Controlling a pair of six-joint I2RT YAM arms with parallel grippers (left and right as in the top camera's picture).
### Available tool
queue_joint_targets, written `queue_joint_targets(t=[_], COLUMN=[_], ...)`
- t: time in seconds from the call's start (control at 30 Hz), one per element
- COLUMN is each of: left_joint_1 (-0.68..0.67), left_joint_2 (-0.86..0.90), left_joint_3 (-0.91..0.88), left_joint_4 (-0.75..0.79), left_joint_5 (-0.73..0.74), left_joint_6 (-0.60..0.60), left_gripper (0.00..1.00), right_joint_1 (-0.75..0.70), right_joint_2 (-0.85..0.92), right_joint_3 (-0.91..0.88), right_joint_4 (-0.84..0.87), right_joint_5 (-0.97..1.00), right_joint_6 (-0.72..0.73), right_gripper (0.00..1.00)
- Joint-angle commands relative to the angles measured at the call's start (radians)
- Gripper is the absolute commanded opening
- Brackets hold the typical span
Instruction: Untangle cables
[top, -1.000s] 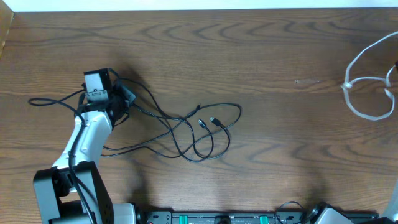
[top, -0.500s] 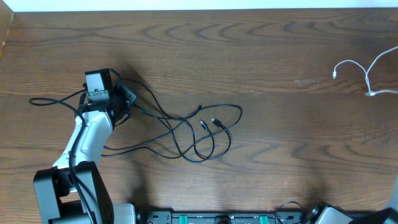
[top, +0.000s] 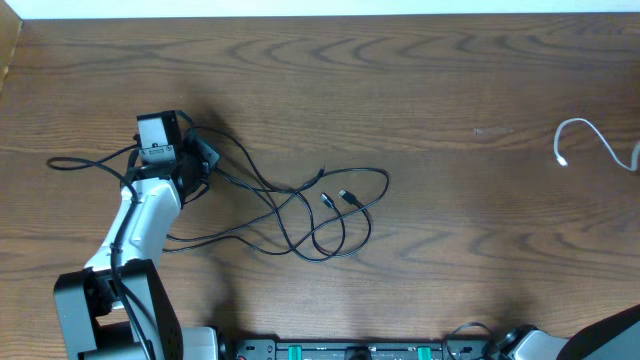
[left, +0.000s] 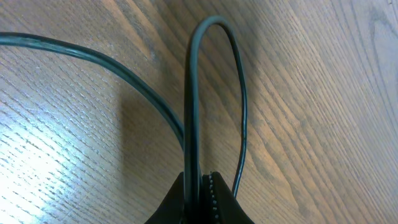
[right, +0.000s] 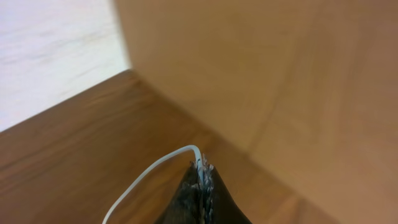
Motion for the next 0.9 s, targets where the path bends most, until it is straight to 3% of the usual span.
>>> queue_joint_targets(t=[0.0,0.3,0.5,0.87], left_joint_1=[0.002,0.002,0.002,0.002], left_joint_2=[-0.003,-0.002,-0.002,-0.002], left_joint_3=[-0.001,-0.001,-0.001,-0.001], left_joint_4=[-0.012,-0.02,-0.022,-0.041], left_joint_5=[0.005,0.006,0.006,0.006], left_joint_6=[0.025,0.024,0.024,0.024], left_gripper=[0.08,0.08,0.08,0.08], right_joint_1=[-0.065,-0.147,-0.142,-0.142], right_joint_2=[-0.001,-0.001,0.076,0.246], right_joint_3=[0.021,0.021,0.021,0.021], right_joint_4=[0.034,0.129,0.08,-0.037], right_joint_5=[0.133,0.208,0.056,0.05], right_joint_6=[-0.049,-0.086,-0.008,0.069], right_gripper=[0.01,0.01,0.01,0.01])
